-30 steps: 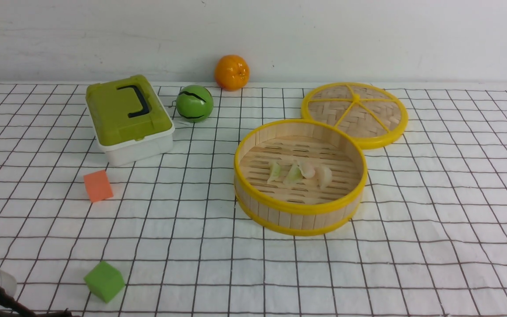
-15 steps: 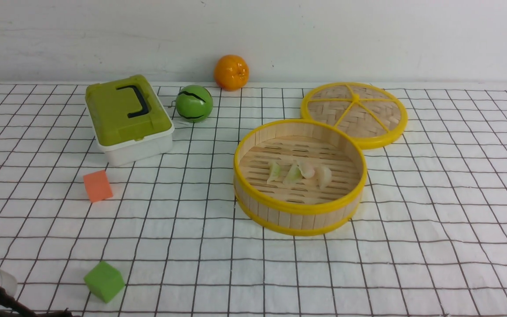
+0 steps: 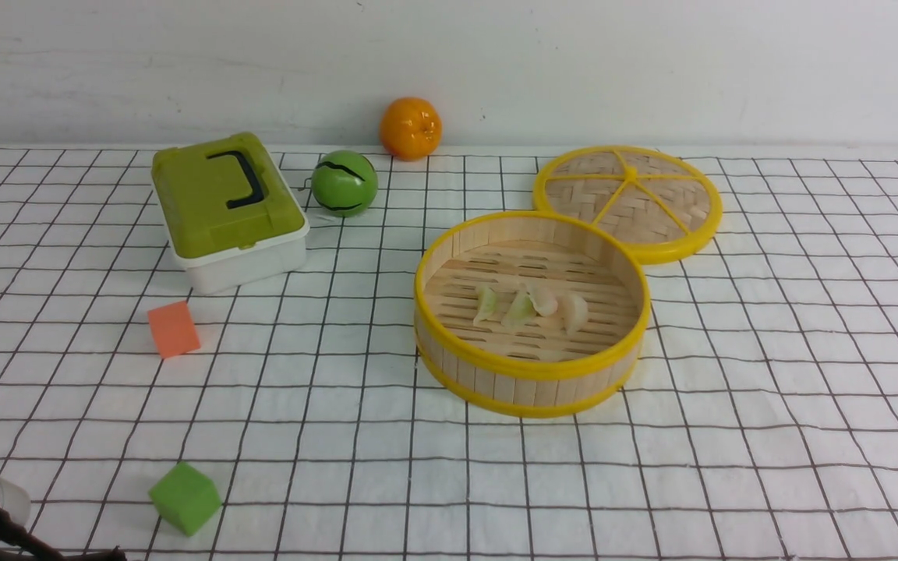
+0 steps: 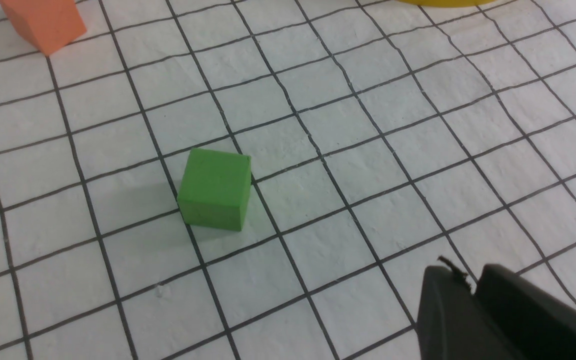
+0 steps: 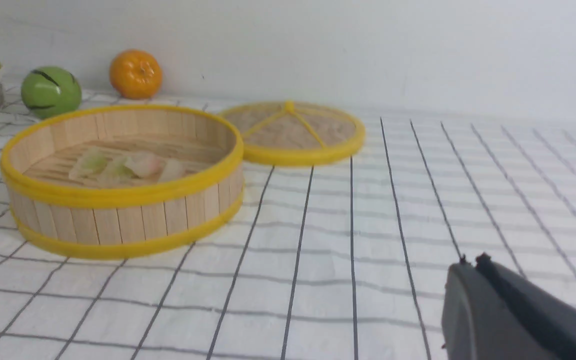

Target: Put the dumplings into the steamer on the table with the white tablecloth.

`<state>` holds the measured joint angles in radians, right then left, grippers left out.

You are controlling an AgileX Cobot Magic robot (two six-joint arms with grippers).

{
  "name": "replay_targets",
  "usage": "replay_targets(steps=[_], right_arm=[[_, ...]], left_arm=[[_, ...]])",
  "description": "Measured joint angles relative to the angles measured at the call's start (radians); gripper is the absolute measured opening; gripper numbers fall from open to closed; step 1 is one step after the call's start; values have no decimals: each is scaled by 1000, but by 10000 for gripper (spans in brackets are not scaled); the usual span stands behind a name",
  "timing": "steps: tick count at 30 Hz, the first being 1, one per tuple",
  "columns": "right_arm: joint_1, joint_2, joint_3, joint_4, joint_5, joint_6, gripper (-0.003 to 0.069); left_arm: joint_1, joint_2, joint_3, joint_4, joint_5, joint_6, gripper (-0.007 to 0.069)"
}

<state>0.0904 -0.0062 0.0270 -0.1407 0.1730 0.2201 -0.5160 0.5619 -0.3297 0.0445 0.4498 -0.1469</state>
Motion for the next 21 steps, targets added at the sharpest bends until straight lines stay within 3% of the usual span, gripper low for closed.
replay_targets(steps=[2,5,12,21], right_arm=[[0,0,0,1,94,57,-8],[0,0,-2,67,183,23,-5],[0,0,-7,206,201,-152,-1],[0,0,-6,220,205,-176,8]], left_arm=[[0,0,0,0,1,0,88],[0,0,0,0,1,0,92],[0,0,0,0,1,0,95],[0,0,0,0,1,0,106]])
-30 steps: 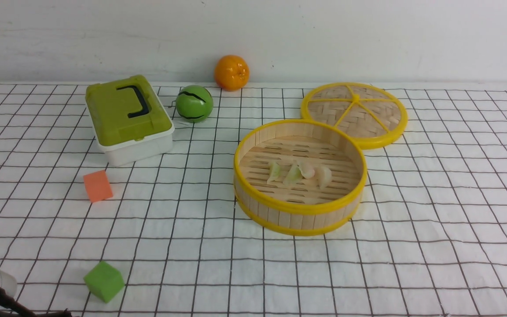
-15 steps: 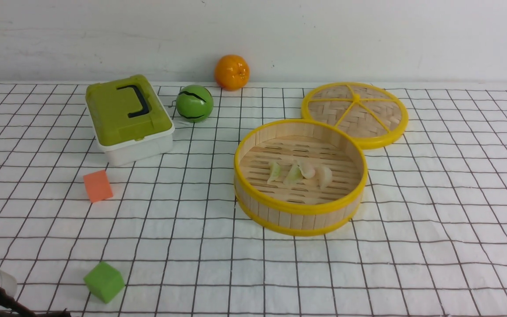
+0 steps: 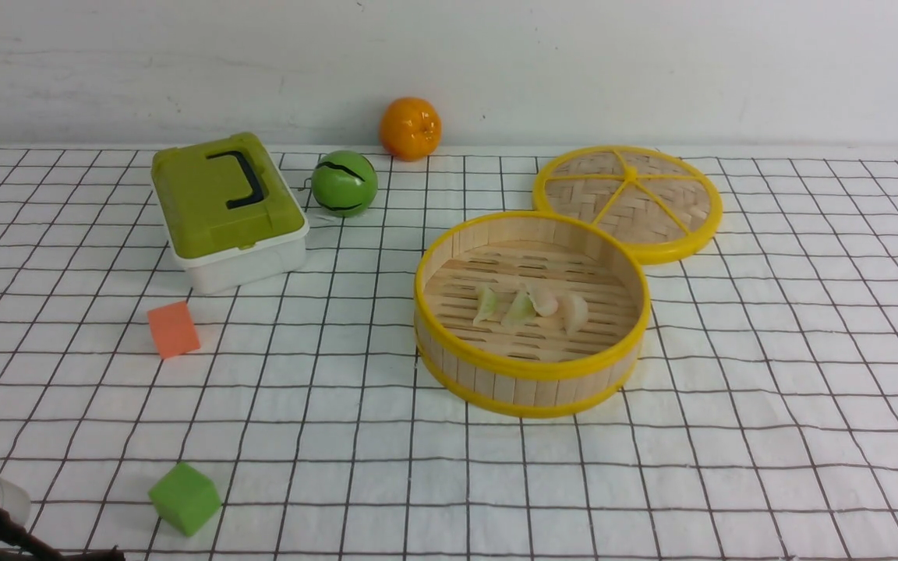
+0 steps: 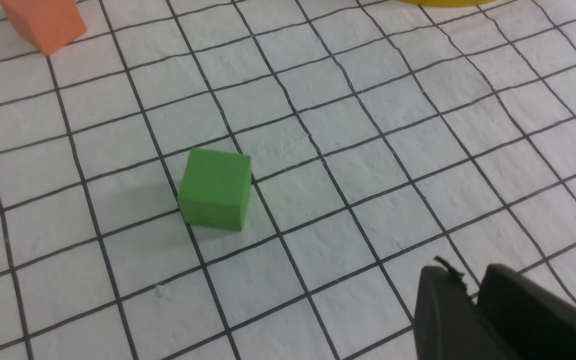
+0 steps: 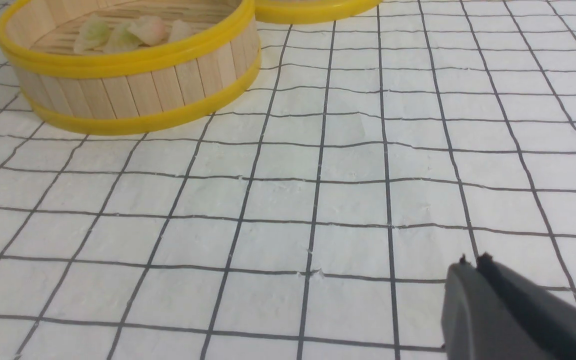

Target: Put the dumplings into the steamer on the table with the white tablecloth.

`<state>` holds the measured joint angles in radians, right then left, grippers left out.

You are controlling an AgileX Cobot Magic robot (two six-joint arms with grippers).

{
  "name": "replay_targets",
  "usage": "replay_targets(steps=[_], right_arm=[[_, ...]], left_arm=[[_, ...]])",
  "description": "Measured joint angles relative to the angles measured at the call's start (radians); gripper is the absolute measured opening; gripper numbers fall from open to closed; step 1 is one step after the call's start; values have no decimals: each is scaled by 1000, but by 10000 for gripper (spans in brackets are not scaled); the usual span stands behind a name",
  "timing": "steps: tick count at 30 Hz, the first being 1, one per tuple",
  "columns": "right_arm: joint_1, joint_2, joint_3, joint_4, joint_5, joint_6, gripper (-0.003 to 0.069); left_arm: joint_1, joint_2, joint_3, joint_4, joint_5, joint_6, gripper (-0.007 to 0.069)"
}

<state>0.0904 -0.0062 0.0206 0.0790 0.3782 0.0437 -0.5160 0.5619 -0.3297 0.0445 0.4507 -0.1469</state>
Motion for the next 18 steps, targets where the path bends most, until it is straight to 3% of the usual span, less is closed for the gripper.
replay_targets(steps=[12,18], right_arm=[[0,0,-1,1,1,0,24],[0,0,-1,1,2,0,32]], left_arm=[[2,-63,42,-3,-29,0,111],[125,-348,188,-7,-43,-17,111]])
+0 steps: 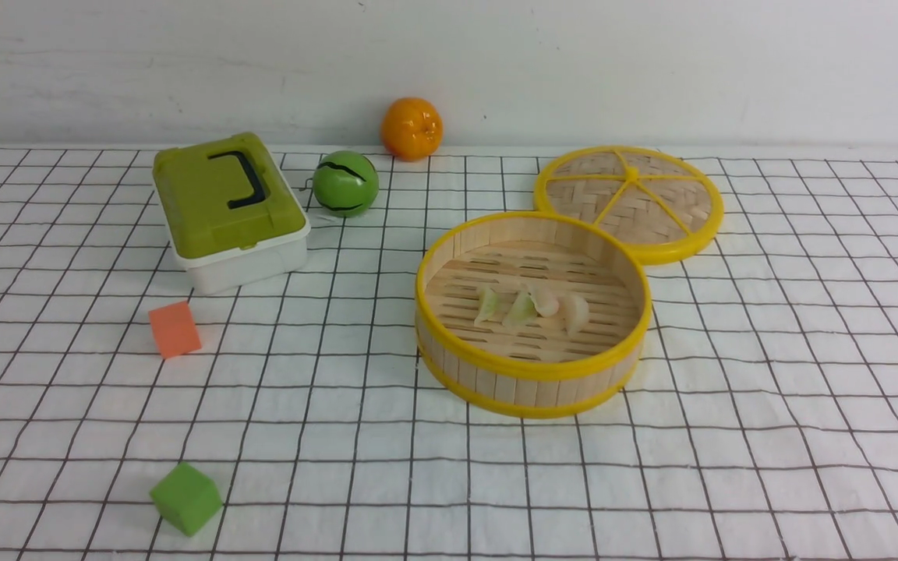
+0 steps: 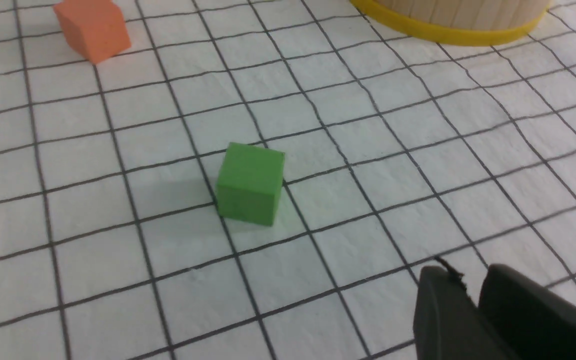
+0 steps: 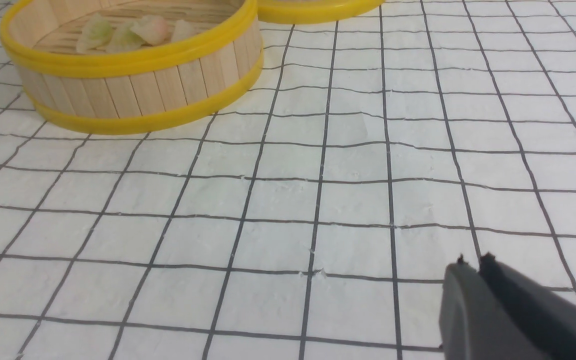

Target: Put the dumplings into the steamer on the table with the white tablecloth.

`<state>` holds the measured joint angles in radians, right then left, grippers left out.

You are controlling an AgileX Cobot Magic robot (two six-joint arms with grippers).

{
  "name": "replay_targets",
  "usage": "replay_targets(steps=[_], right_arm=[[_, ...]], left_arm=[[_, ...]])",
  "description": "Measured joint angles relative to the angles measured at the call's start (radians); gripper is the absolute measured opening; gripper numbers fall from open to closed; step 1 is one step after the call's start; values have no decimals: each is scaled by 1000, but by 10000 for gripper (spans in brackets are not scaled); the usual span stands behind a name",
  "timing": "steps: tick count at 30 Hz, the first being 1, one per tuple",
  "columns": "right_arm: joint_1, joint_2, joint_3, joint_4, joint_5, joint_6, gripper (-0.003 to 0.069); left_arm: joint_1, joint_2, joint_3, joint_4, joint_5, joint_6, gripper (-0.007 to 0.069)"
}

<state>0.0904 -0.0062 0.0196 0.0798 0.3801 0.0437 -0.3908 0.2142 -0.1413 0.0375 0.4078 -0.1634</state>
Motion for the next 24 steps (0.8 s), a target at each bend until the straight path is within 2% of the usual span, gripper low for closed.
replay_targets(steps=[2,6,8,14,24], right_arm=[[0,0,0,0,0,0,35],[0,0,0,0,0,0,36],[0,0,0,0,0,0,36],[0,0,0,0,0,0,36],[0,0,0,0,0,0,41]], left_arm=[[86,-119,44,4,-80,-39,104],[168,-209,105,7,-189,-55,62],[206,-223,155,7,-228,-58,2],[220,-223,171,8,-18,-58,-13],[220,-223,171,9,-9,-55,-13]])
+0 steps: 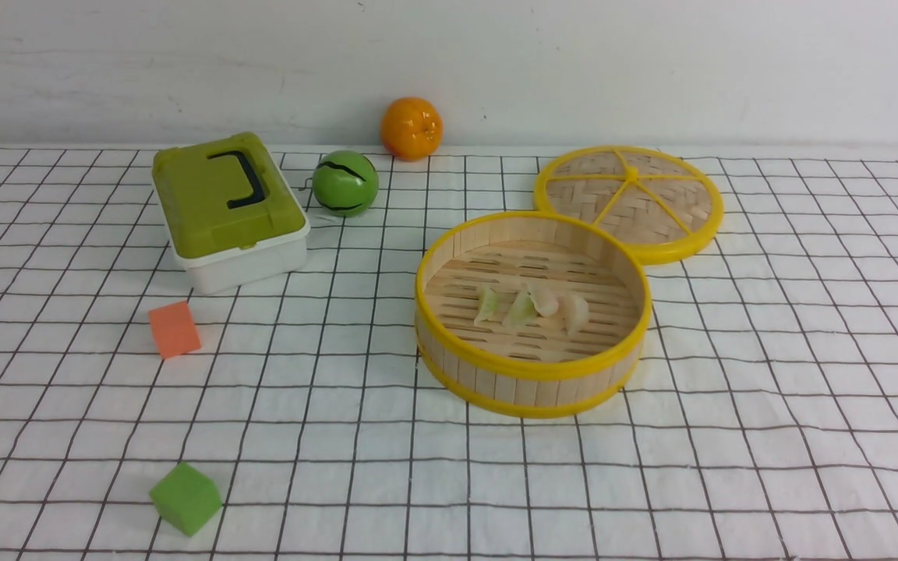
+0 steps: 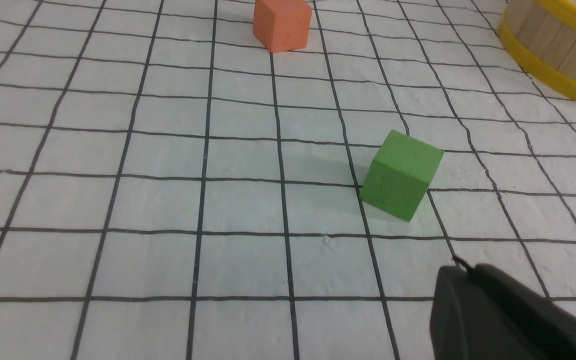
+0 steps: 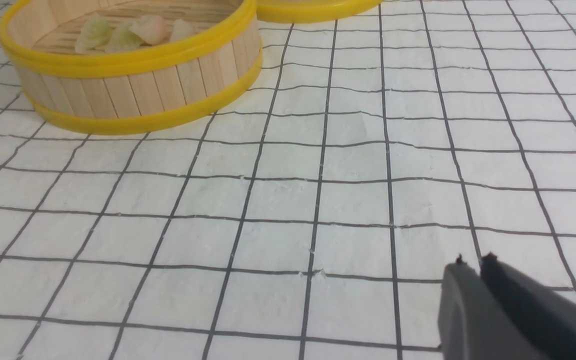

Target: Put the dumplings into the steamer on the table with the white tablecloth.

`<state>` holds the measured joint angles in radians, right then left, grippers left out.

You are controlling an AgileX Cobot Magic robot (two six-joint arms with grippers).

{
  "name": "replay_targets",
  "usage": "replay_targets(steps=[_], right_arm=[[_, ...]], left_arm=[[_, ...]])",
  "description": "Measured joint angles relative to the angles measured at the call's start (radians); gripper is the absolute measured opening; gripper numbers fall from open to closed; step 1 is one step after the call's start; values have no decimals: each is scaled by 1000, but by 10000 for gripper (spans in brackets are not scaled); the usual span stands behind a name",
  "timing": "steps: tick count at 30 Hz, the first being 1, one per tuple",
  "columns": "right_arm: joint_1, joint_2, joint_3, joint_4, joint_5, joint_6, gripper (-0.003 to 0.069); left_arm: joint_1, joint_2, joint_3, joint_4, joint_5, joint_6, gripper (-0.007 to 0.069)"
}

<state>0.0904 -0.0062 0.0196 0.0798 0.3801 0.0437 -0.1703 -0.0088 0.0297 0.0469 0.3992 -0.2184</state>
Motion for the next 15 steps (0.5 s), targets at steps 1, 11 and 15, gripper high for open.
replay_targets(steps=[1,11,15], right_arm=[[0,0,0,0,0,0,43],[0,0,0,0,0,0,61],[0,0,0,0,0,0,63]], left_arm=[[0,0,0,1,0,0,-13],[0,0,0,1,0,0,-13],[0,0,0,2,0,0,-13]])
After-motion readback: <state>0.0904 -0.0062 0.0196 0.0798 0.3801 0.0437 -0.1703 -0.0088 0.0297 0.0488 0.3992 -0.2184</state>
